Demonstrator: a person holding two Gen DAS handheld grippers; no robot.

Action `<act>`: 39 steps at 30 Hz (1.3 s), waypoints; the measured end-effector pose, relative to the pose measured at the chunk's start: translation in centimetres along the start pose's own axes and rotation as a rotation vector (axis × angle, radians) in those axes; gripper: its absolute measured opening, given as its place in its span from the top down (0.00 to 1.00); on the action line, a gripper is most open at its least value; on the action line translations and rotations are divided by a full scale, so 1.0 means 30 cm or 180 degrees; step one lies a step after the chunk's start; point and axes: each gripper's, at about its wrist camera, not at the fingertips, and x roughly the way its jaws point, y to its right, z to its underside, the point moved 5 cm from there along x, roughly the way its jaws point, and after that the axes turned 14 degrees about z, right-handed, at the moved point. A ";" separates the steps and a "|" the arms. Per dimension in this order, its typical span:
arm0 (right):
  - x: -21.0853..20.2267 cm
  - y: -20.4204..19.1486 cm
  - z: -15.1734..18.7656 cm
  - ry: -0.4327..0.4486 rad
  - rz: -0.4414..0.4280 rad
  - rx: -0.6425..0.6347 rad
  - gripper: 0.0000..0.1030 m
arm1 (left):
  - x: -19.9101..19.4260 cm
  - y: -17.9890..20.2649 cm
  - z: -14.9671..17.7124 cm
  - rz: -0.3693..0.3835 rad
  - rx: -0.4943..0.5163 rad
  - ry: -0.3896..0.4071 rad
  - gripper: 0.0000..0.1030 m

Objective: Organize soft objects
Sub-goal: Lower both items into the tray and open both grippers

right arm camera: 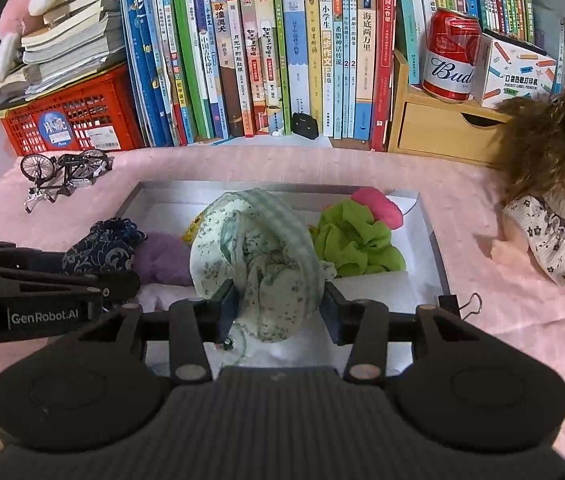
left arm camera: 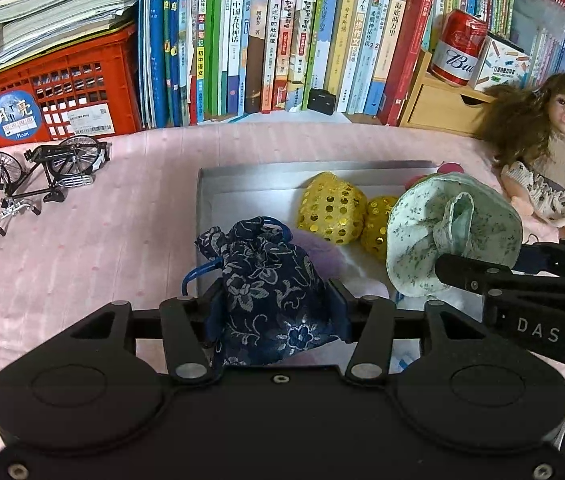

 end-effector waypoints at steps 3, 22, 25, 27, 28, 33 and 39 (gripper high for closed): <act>-0.003 0.000 0.000 0.0013 -0.0011 0.0006 0.38 | -0.002 0.003 0.000 -0.0003 0.0009 0.0020 0.36; -0.092 0.036 0.000 0.0208 -0.0036 0.0063 0.27 | -0.087 0.048 0.015 0.0108 0.0036 0.0148 0.22; -0.112 0.043 0.000 0.0245 -0.0037 0.0076 0.26 | -0.111 0.056 0.018 0.0127 0.0049 0.0180 0.20; -0.130 0.047 0.002 0.0289 -0.0023 0.0068 0.25 | -0.128 0.059 0.019 0.0134 0.0055 0.0211 0.19; -0.139 0.047 0.004 0.0313 -0.0015 0.0058 0.25 | -0.139 0.060 0.020 0.0139 0.0055 0.0224 0.18; -0.200 0.055 0.013 0.0445 -0.0038 0.0033 0.21 | -0.202 0.080 0.032 0.0145 0.0094 0.0326 0.16; -0.284 0.064 0.030 0.0645 -0.0041 -0.0020 0.17 | -0.291 0.111 0.061 0.0115 0.0185 0.0527 0.12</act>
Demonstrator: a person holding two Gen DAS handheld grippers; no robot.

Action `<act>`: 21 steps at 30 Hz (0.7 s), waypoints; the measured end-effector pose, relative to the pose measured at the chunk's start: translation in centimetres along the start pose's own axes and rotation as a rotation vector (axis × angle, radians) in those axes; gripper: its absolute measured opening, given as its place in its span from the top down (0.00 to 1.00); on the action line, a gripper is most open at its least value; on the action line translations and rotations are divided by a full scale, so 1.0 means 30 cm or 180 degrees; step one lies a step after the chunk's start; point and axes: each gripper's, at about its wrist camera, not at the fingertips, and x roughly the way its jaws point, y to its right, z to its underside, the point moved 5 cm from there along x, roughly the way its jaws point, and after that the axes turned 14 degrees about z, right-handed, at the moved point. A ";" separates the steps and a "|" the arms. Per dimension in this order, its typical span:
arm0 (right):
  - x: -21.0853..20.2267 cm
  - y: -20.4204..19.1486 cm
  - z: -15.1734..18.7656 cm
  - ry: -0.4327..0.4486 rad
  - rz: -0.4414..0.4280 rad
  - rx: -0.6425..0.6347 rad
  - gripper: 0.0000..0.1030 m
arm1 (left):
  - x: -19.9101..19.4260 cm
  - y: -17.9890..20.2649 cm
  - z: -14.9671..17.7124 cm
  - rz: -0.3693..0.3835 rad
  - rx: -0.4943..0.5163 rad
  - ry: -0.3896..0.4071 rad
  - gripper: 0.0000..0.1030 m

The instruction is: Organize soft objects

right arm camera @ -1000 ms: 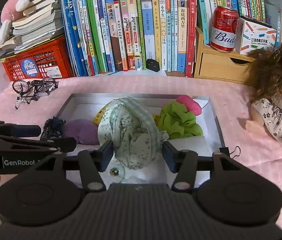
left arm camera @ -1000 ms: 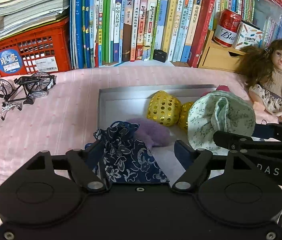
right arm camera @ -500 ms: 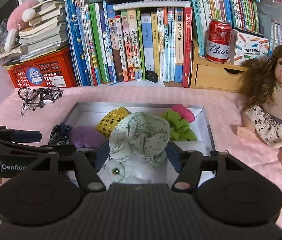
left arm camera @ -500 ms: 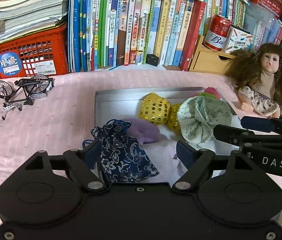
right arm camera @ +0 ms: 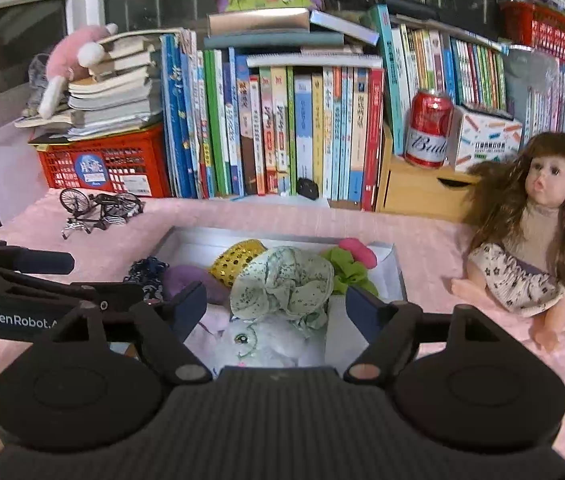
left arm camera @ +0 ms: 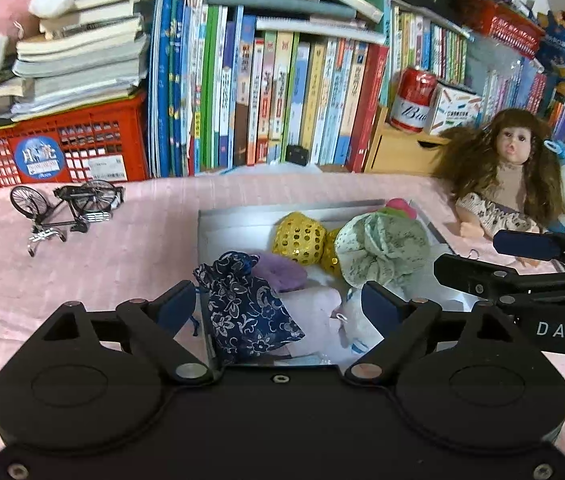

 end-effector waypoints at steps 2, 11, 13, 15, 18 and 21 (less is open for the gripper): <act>-0.025 0.002 0.001 0.0052 -0.0012 0.0001 0.15 | -0.027 0.010 0.004 0.0006 -0.0001 0.0050 0.11; -0.156 0.016 0.047 0.0374 -0.0010 0.0001 0.09 | -0.199 0.061 0.078 0.0108 0.0081 0.0447 0.04; -0.182 0.017 0.060 0.0434 -0.0003 -0.0003 0.07 | -0.222 0.078 0.100 0.0084 0.0162 0.0489 0.04; -0.208 0.020 0.071 0.0506 0.0011 0.0001 0.06 | -0.238 0.090 0.116 0.0088 0.0207 0.0502 0.04; -0.241 0.030 0.083 0.0588 0.0025 0.0043 0.01 | -0.262 0.106 0.142 0.0134 0.0198 0.0517 0.04; -0.275 0.038 0.097 0.0674 0.0031 0.0053 0.00 | -0.285 0.117 0.169 0.0117 0.0229 0.0556 0.03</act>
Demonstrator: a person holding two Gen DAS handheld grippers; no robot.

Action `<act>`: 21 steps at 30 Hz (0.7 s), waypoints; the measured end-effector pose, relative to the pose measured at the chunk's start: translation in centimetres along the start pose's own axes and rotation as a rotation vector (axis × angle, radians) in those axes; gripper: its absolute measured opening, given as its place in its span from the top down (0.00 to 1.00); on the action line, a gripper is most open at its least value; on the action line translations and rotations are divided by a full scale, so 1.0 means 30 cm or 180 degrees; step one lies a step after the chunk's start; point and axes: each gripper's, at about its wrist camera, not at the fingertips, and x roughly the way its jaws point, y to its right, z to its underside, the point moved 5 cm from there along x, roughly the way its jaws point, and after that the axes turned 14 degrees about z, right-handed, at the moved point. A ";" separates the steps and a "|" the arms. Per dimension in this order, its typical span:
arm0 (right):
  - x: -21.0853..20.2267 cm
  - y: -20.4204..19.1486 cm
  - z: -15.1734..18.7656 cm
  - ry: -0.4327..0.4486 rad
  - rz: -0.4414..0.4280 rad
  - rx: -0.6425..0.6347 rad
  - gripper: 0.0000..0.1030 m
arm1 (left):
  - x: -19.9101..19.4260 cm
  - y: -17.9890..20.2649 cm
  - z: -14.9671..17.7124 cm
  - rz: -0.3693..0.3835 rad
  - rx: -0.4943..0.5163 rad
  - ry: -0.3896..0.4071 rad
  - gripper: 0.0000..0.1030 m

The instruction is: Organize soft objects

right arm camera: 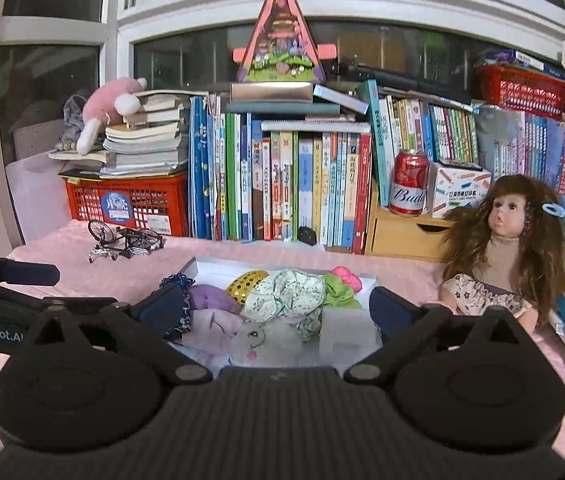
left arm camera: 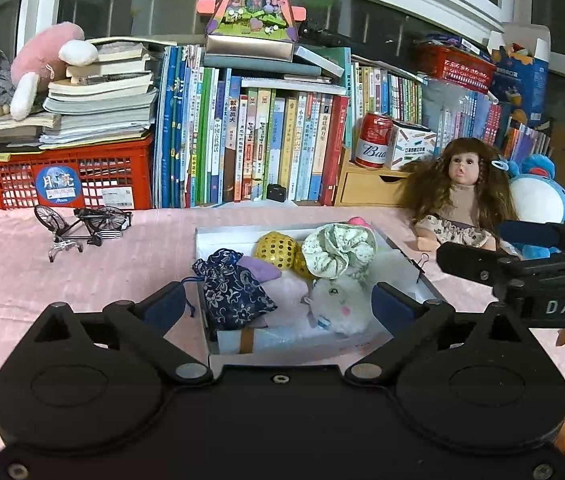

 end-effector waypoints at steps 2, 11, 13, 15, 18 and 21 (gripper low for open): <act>-0.022 0.002 0.007 0.0056 0.0008 -0.0013 0.00 | -0.013 0.009 0.016 -0.0017 0.0045 0.0019 0.03; -0.108 -0.014 0.061 0.0265 0.0092 -0.0084 0.00 | -0.050 0.026 0.086 -0.0029 0.0072 0.0005 0.02; -0.123 -0.014 0.074 0.0295 0.0113 -0.0082 0.00 | -0.056 0.027 0.101 -0.0040 0.0082 0.0007 0.02; -0.135 -0.011 0.086 0.0300 0.0116 -0.0053 0.00 | -0.062 0.026 0.113 -0.0057 0.0083 0.0012 0.02; -0.148 -0.007 0.104 0.0305 0.0127 -0.0026 0.00 | -0.073 0.025 0.133 -0.0073 0.0072 0.0015 0.02; -0.162 -0.004 0.115 0.0337 0.0174 -0.0008 0.00 | -0.085 0.028 0.145 -0.0066 0.0083 0.0030 0.02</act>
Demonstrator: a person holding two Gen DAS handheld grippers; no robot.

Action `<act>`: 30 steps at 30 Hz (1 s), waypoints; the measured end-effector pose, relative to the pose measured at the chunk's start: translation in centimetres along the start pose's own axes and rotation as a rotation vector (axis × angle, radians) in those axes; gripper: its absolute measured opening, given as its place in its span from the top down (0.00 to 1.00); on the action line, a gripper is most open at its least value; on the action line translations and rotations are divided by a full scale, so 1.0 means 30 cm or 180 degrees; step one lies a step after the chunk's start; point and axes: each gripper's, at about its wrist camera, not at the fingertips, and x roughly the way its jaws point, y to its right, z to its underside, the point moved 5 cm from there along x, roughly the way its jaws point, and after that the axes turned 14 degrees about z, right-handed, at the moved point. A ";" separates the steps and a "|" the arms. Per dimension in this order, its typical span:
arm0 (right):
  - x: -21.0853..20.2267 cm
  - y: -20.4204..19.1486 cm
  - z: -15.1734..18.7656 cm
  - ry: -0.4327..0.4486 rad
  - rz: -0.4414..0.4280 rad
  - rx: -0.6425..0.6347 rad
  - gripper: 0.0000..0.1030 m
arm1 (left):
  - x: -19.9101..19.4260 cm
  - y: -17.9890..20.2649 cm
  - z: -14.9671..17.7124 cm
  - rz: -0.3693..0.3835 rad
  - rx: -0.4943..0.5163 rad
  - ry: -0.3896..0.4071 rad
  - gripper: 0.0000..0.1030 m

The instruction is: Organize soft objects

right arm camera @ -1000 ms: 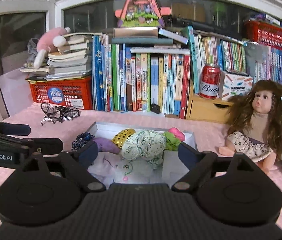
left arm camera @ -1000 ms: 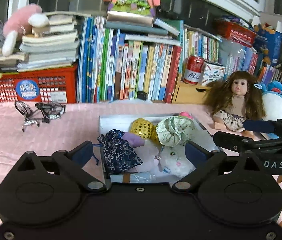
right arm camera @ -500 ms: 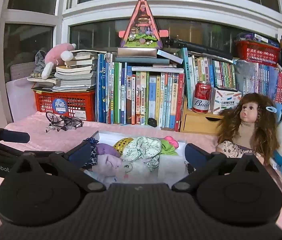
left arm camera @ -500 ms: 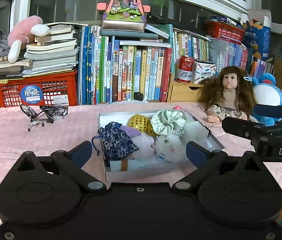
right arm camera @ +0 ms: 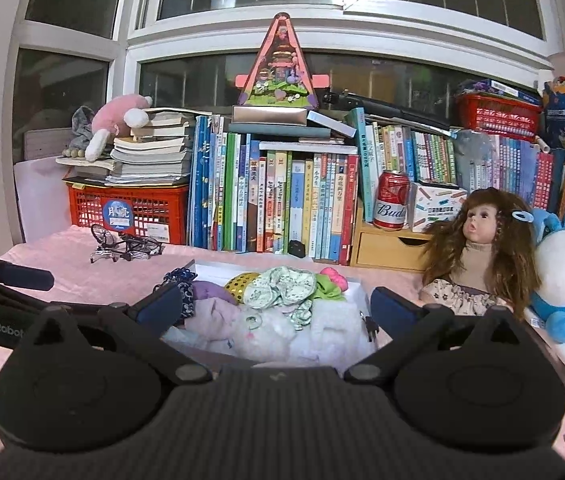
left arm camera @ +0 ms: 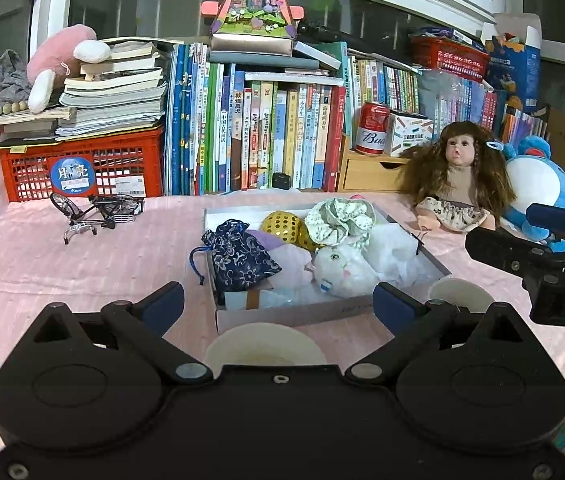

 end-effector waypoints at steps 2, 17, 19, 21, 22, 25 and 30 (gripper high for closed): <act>-0.008 0.004 0.005 0.0016 0.0015 0.0038 0.00 | -0.009 0.003 0.006 0.0005 0.0016 0.0013 0.02; -0.070 -0.010 0.104 0.0020 0.0050 0.0147 0.00 | -0.082 0.033 0.106 0.0062 -0.0010 0.0022 0.01; -0.079 -0.009 0.120 0.0000 0.0055 0.0174 0.00 | -0.089 0.031 0.123 0.0052 -0.0036 0.0018 0.01; -0.087 -0.008 0.136 -0.0021 0.0058 0.0198 0.00 | -0.098 0.031 0.140 0.0044 -0.0048 0.0020 0.01; -0.091 -0.008 0.144 -0.0029 0.0063 0.0197 0.00 | -0.103 0.031 0.148 0.0039 -0.0056 0.0024 0.01; -0.101 -0.010 0.168 -0.0046 0.0108 0.0171 0.00 | -0.118 0.031 0.180 0.0024 -0.0092 0.0023 0.01; -0.106 -0.012 0.219 -0.0148 0.0131 0.0185 0.00 | -0.120 0.037 0.249 0.0036 -0.0144 -0.0106 0.01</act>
